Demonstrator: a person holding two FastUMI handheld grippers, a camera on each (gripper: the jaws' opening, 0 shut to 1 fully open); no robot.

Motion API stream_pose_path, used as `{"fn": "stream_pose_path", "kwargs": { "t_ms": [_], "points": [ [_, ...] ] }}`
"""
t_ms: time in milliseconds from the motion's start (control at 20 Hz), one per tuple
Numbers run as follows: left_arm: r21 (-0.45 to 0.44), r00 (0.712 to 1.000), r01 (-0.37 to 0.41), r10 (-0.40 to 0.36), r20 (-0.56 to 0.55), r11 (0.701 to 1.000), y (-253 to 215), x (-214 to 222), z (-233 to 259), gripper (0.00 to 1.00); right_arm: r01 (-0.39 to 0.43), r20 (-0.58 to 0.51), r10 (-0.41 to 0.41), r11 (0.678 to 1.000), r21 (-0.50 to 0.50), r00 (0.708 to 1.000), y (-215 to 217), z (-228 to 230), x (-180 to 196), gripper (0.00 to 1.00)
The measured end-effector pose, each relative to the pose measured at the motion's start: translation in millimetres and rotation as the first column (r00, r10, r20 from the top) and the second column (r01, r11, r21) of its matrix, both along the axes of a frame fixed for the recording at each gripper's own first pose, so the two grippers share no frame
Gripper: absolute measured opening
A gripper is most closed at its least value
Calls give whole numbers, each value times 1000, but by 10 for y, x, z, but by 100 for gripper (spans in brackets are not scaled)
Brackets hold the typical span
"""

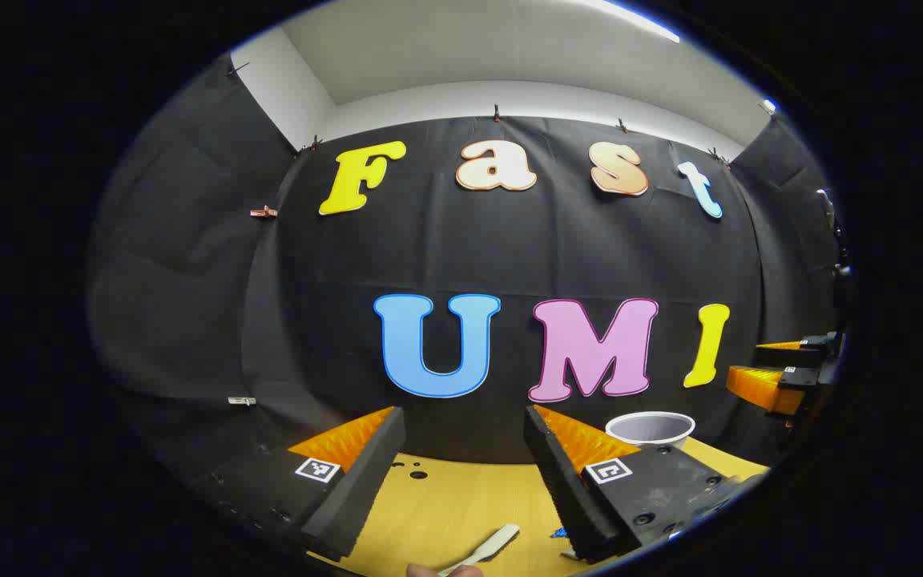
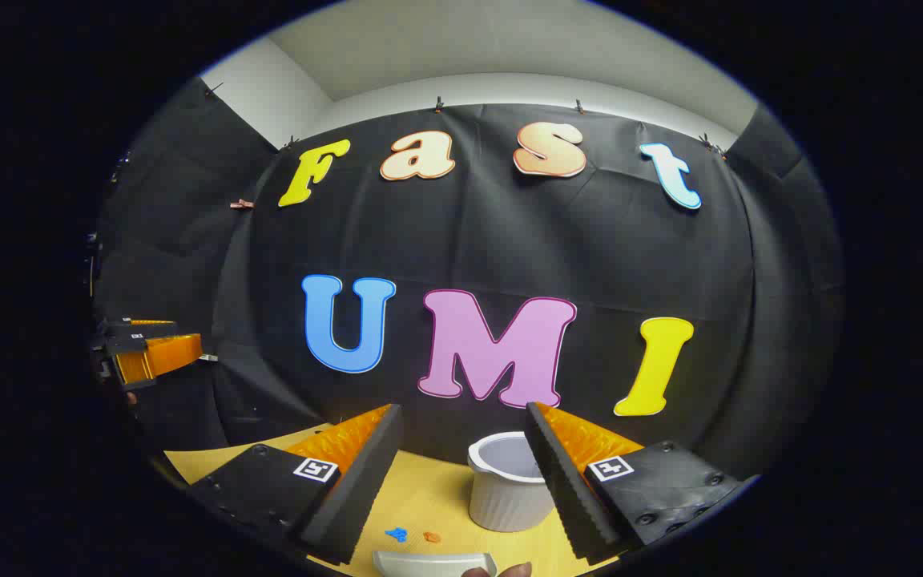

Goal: Pick up the small broom and dustpan from the desktop, sweep the trash into the dustpan with the broom, and then empty the trash into the garbage bin.

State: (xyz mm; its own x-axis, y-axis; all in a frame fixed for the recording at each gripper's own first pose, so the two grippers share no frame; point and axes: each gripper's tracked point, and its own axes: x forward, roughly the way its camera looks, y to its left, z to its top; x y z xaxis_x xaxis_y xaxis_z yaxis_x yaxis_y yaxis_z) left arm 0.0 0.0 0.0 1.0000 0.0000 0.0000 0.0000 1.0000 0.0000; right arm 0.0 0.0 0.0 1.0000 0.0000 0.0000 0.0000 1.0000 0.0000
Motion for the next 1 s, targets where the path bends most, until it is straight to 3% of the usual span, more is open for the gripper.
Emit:
{"fn": "stream_pose_path", "kwargs": {
  "t_ms": [750, 900, 1000],
  "points": [
    [14, 999, 36, -35, -27, 999, 58, 412, -173, 96, 29, -4, -29, 1000, -11, 1000, -57, -68, 130, 97],
    [29, 998, 55, -54, -44, 998, 37, 468, -253, 96, -36, -137, 36, 999, 3, 990, 26, -419, 33, 98],
    [27, 997, 62, -60, -51, 998, 34, 516, -307, 96, -80, -287, 82, 997, 15, 954, 65, -831, -201, 98]
  ]
}}
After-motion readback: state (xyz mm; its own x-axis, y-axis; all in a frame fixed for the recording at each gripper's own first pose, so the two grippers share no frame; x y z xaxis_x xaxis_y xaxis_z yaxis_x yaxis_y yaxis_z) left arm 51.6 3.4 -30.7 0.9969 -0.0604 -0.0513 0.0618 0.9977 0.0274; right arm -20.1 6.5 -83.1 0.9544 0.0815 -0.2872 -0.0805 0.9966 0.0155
